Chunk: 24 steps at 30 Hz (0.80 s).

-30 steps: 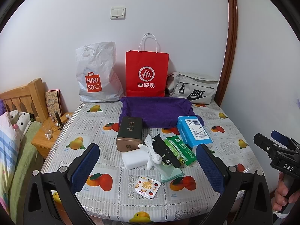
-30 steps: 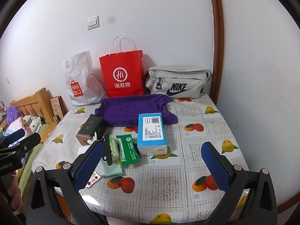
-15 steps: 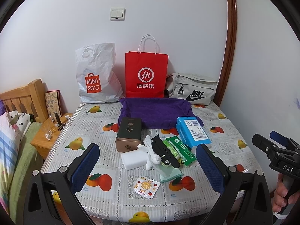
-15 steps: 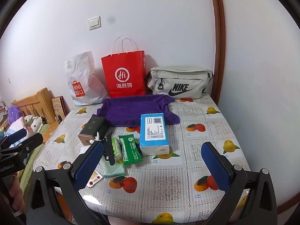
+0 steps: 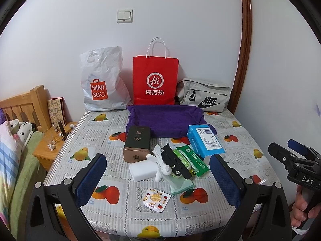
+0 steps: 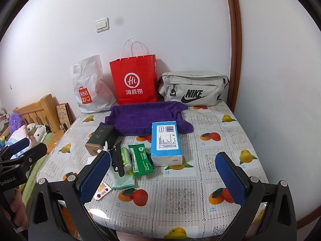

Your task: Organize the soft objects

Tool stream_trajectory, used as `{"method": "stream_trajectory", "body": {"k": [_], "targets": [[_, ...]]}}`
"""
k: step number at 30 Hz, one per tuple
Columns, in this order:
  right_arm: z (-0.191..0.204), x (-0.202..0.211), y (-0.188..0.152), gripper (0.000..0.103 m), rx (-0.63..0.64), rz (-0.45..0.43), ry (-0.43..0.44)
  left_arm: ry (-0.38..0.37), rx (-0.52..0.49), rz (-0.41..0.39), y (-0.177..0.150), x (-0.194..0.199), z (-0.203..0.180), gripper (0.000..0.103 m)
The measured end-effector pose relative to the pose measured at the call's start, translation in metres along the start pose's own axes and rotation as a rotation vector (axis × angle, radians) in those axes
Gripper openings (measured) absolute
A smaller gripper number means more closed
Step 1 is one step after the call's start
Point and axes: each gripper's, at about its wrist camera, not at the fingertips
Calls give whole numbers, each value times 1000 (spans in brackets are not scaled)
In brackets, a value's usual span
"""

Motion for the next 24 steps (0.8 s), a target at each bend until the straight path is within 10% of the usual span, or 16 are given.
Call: {"method": "stream_trajectory", "body": {"k": [24], "targets": [[2, 8, -1, 103, 4, -13, 10, 10, -9, -11, 1, 8, -1, 103]]}}
Point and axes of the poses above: each gripper's, at about its wrist camera, not at the fingertips, and x roughly against the way its jaws point, z to its left, y to its top, and after that the axes turned 9 degrees about -y, right-handed
